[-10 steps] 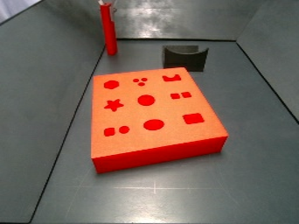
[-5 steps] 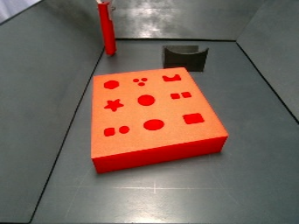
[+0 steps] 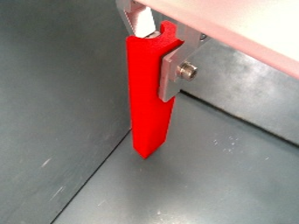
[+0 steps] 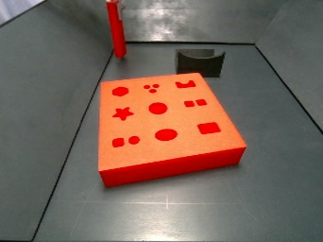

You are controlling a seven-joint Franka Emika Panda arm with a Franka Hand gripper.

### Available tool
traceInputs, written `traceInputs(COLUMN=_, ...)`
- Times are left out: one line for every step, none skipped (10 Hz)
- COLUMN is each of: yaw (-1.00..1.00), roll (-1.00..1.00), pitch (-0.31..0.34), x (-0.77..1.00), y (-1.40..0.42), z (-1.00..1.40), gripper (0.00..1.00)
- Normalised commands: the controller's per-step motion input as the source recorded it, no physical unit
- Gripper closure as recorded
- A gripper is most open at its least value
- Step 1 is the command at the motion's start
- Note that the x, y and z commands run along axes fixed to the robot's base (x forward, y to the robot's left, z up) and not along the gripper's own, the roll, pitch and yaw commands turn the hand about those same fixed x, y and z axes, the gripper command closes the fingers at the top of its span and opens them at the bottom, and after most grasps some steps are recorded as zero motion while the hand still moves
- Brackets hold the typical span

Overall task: Pick up the arch object. Move up. Move to above the board. Insert the arch object.
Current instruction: Move up, then move to above the board.

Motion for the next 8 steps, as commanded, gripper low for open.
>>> traceInputs(yaw=0.01, roll=0.03, pitch=0.061, x=-0.03, y=0.04, z=0.63, gripper=1.0)
traceInputs(yaw=0.0, roll=0.05, pitch=0.076, x=-0.02, y=0.03, z=0.52, gripper=1.0)
traceInputs(yaw=0.0, roll=0.07, pitch=0.088, x=-0.02, y=0.03, z=0.41, gripper=1.0)
traceInputs(yaw=0.01, roll=0.09, pitch=0.092, x=-0.02, y=0.02, z=0.27, gripper=1.0)
traceInputs(yaw=0.01, roll=0.1, pitch=0.093, x=-0.02, y=0.01, z=0.17, gripper=1.0)
traceInputs(yaw=-0.22, roll=-0.17, pitch=-0.204, x=-0.18, y=0.3, z=1.0, gripper=1.0)
traceInputs(yaw=-0.21, roll=-0.18, pitch=-0.186, x=-0.19, y=0.29, z=1.0, gripper=1.0)
traceInputs(yaw=-0.17, roll=-0.17, pitch=-0.157, x=-0.18, y=0.26, z=1.0, gripper=1.0)
